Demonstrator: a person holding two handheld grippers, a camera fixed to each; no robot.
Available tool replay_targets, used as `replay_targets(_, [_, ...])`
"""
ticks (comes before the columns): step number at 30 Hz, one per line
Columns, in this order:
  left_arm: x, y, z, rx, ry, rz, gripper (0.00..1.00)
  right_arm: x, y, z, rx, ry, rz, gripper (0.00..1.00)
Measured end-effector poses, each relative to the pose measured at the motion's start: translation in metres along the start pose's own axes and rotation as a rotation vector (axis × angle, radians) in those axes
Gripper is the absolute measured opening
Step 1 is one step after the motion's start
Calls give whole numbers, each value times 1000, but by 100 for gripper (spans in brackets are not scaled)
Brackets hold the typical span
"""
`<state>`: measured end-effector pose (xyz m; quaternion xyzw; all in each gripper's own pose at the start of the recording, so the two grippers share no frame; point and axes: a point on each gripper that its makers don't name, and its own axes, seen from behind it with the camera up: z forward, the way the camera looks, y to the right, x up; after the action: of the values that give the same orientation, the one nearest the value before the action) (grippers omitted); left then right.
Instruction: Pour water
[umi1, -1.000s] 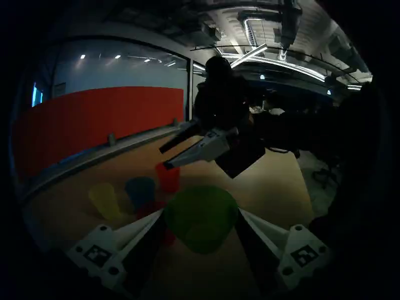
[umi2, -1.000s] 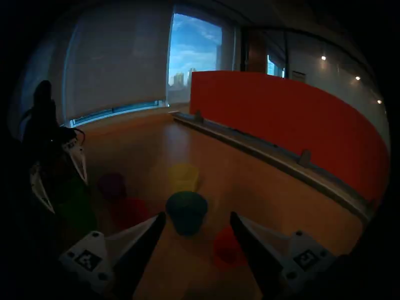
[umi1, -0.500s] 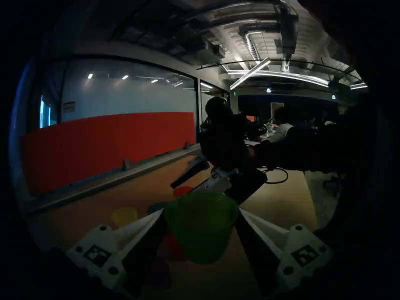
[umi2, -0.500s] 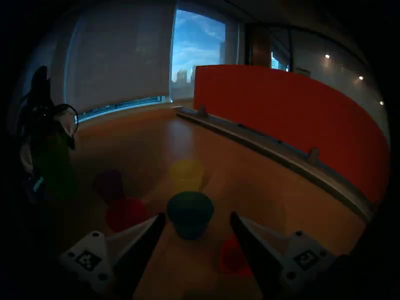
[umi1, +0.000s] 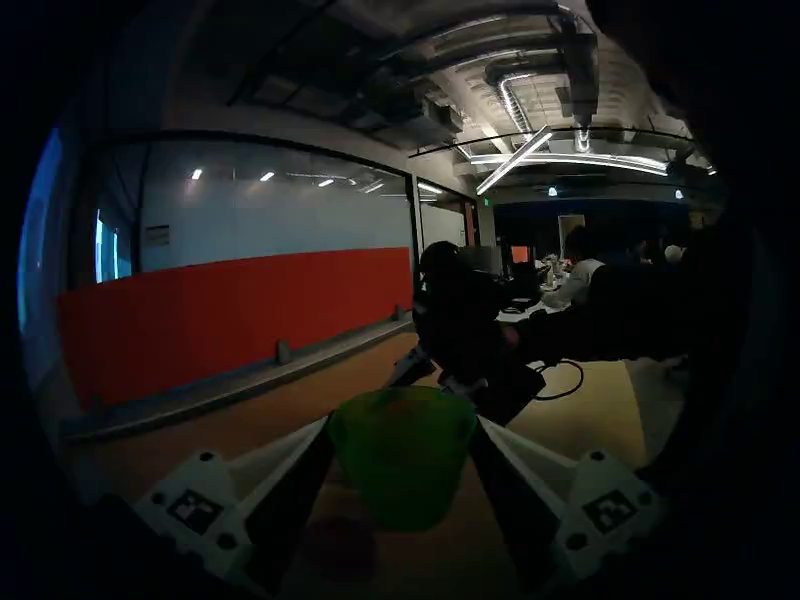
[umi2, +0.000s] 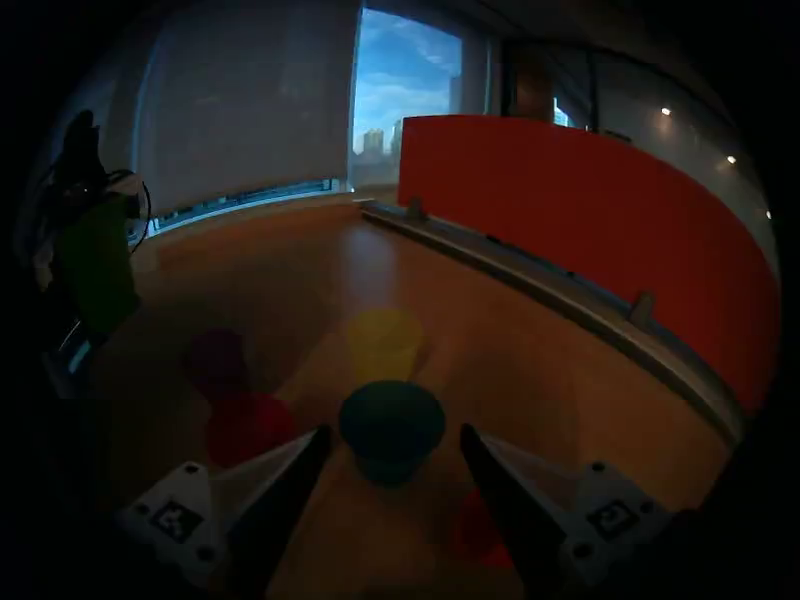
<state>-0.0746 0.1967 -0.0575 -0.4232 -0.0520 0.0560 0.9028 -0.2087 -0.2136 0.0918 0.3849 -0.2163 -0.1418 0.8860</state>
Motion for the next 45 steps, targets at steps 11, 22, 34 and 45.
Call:
replay_targets(11, [4,-17,-16,62,15,-9,89,-7,-3,22,10,-29,-4,96])
replay_targets(22, [5,-30,-32,104,25,-14,89,-20,3,42,-11,-67,-25,95])
replay_targets(34, [0,-36,-36,117,21,-17,89,-27,1,49,-17,-73,-43,93])
replay_targets(45, [5,-39,-39,127,22,-11,89,-19,0,35,-26,-53,-34,92])
